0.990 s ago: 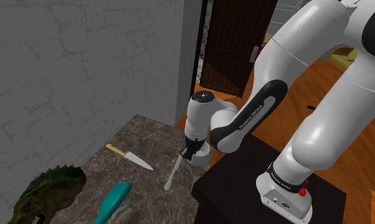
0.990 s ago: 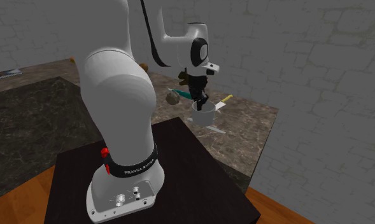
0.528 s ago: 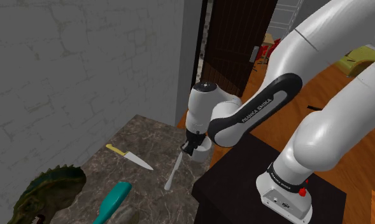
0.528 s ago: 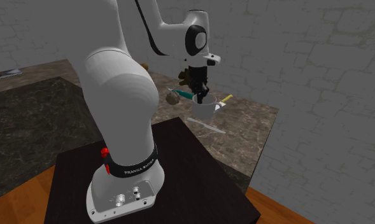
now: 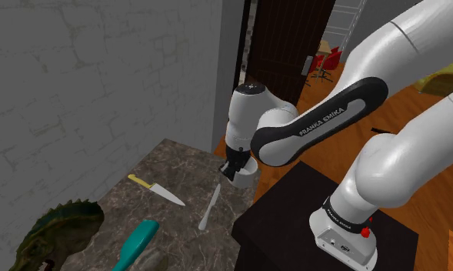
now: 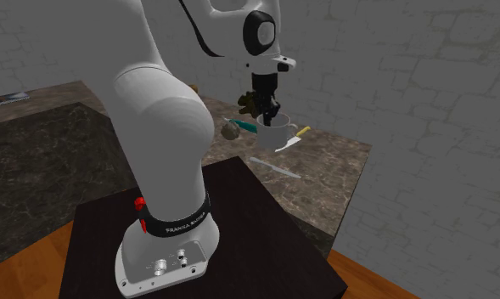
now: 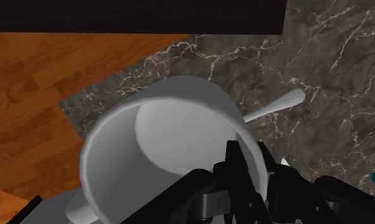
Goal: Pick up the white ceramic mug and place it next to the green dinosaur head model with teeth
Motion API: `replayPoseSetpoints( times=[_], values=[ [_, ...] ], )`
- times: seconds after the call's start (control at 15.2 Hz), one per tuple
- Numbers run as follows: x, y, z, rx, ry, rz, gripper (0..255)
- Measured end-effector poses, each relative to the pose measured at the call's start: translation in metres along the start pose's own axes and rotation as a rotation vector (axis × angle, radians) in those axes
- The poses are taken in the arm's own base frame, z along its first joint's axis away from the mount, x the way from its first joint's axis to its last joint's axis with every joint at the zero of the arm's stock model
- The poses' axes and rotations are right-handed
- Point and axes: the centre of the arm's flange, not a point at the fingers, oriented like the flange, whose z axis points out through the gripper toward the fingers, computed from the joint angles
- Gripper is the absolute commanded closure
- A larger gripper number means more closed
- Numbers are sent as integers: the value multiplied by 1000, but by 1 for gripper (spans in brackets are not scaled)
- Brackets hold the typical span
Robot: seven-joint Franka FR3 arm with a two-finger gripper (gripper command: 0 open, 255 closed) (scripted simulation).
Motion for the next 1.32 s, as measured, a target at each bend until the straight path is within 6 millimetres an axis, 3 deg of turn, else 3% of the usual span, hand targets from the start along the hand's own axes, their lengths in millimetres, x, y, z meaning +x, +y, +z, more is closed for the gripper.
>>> replayPoseSetpoints(
  times=[0.4,0.53,1.32],
  values=[
    [0,2,-31,0,0,0,255],
    [12,-8,-34,0,0,0,255],
    [135,-101,-33,1,-2,-1,255]
  ],
)
